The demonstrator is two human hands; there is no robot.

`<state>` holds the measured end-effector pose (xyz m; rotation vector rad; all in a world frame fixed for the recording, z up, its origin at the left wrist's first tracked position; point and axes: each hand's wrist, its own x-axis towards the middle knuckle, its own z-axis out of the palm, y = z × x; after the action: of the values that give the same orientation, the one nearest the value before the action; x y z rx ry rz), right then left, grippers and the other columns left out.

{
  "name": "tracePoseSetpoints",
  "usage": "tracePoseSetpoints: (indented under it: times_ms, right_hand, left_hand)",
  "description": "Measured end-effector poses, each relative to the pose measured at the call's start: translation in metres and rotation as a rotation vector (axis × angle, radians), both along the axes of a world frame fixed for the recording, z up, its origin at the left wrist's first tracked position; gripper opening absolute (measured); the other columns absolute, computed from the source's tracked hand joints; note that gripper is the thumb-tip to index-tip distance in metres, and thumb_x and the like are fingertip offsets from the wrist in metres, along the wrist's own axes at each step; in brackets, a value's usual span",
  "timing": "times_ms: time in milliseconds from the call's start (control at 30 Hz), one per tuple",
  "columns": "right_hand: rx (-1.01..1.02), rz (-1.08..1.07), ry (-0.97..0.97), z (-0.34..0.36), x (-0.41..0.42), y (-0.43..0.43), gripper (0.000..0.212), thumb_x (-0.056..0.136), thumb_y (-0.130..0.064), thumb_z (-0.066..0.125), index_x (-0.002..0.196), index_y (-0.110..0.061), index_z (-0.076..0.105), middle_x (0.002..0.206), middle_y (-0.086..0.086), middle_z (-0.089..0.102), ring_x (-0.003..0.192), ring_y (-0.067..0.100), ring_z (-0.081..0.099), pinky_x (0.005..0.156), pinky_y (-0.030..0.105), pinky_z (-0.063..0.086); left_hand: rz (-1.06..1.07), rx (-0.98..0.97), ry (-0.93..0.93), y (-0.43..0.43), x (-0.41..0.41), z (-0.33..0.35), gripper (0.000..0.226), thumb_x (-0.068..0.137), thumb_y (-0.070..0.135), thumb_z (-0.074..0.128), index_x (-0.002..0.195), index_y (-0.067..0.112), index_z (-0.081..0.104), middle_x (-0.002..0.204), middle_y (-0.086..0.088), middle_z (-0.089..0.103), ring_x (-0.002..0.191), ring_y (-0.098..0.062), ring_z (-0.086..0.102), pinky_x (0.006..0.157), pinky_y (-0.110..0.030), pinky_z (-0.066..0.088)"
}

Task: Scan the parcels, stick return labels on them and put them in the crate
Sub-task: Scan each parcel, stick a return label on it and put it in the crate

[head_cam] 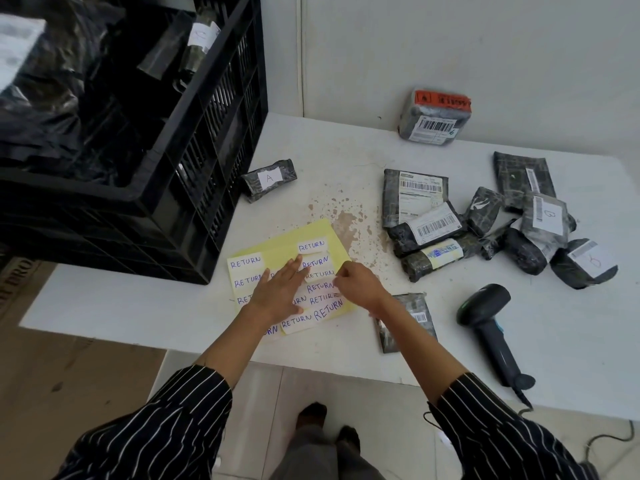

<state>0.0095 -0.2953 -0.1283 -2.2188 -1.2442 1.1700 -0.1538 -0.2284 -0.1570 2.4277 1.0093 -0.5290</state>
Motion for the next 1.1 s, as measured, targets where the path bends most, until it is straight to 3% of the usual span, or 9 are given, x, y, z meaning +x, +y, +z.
tracePoseSetpoints:
  times_ms: [100,200,367,500,633,800,933,1000,1100]
  right_hand:
    - [-0.051,-0.128,0.179,0.005,-0.001,0.006,0.013,0.082,-0.002,0.046,0.071,-0.009,0.046,0.080,0.011,0.051,0.075,0.019,0.047,0.064,0.028,0.035]
    - [-0.114,-0.189,0.261,0.007,-0.006,0.016,0.011,0.080,0.002,0.043,0.079,-0.003,0.053,0.081,0.013,0.052,0.076,0.022,0.048,0.067,0.032,0.038]
    - [-0.221,-0.076,0.146,0.016,-0.011,0.029,0.032,0.087,0.007,0.037,0.060,-0.010,0.036,0.061,0.006,0.038,0.055,0.019,0.036,0.046,0.021,0.030]
    - [-0.210,0.030,0.090,0.013,-0.007,0.029,0.033,0.091,0.004,0.040,0.063,-0.013,0.036,0.069,0.006,0.043,0.067,0.022,0.046,0.057,0.022,0.039]
    - [-0.066,0.159,-0.156,0.008,-0.006,0.019,0.017,0.093,-0.004,0.041,0.077,-0.009,0.043,0.093,0.018,0.060,0.091,0.033,0.059,0.064,0.031,0.037]
    - [0.088,0.223,-0.400,-0.016,-0.010,0.007,0.003,0.093,-0.009,0.045,0.095,-0.008,0.044,0.107,0.017,0.056,0.095,0.035,0.054,0.074,0.035,0.036]
    - [0.244,0.193,-0.577,-0.028,-0.018,-0.004,0.043,0.087,-0.006,0.054,0.129,-0.005,0.044,0.111,0.013,0.049,0.089,0.032,0.051,0.081,0.037,0.039]
    - [0.480,0.203,-0.654,-0.033,-0.022,-0.010,0.042,0.070,0.000,0.071,0.111,-0.006,0.060,0.096,0.012,0.056,0.077,0.029,0.055,0.072,0.036,0.044]
    - [0.663,0.319,-0.700,-0.040,-0.025,-0.017,0.024,0.059,-0.001,0.079,0.078,-0.010,0.067,0.087,0.008,0.060,0.072,0.026,0.056,0.072,0.032,0.032]
  left_hand:
    - [0.007,-0.002,-0.009,-0.001,-0.002,0.000,0.086,0.090,0.032,0.059,0.151,0.022,-0.001,0.156,0.003,-0.021,0.145,-0.012,-0.010,0.117,-0.044,-0.002]
    - [-0.009,-0.007,0.003,-0.001,-0.003,0.002,0.086,0.091,0.033,0.057,0.151,0.021,-0.003,0.156,0.004,-0.022,0.145,-0.012,-0.010,0.117,-0.044,-0.002]
    - [-0.013,-0.001,-0.010,-0.002,-0.004,0.002,0.084,0.092,0.033,0.056,0.151,0.021,-0.002,0.156,0.004,-0.021,0.145,-0.011,-0.009,0.117,-0.043,-0.002]
    - [-0.016,0.004,-0.011,-0.002,-0.004,0.001,0.083,0.093,0.033,0.055,0.151,0.021,-0.003,0.156,0.004,-0.022,0.145,-0.011,-0.010,0.117,-0.043,-0.003]
    - [-0.003,-0.014,-0.017,-0.002,-0.005,0.000,0.087,0.091,0.033,0.057,0.151,0.020,-0.005,0.155,0.004,-0.023,0.145,-0.012,-0.012,0.117,-0.044,-0.003]
    - [0.029,-0.021,-0.059,-0.004,-0.006,-0.003,0.091,0.089,0.033,0.061,0.151,0.019,-0.004,0.156,0.002,-0.021,0.145,-0.012,-0.011,0.117,-0.045,-0.003]
    - [0.014,-0.001,-0.067,-0.006,-0.009,-0.006,0.087,0.090,0.037,0.059,0.151,0.021,-0.001,0.156,0.003,-0.022,0.145,-0.012,-0.012,0.117,-0.043,-0.004]
    - [0.005,0.010,-0.068,-0.005,-0.010,-0.008,0.086,0.090,0.038,0.057,0.151,0.022,-0.002,0.156,0.003,-0.023,0.145,-0.012,-0.013,0.117,-0.043,-0.004]
    - [-0.002,0.008,-0.074,-0.005,-0.012,-0.010,0.085,0.091,0.040,0.056,0.151,0.023,-0.002,0.155,0.004,-0.023,0.145,-0.011,-0.013,0.118,-0.043,-0.005]
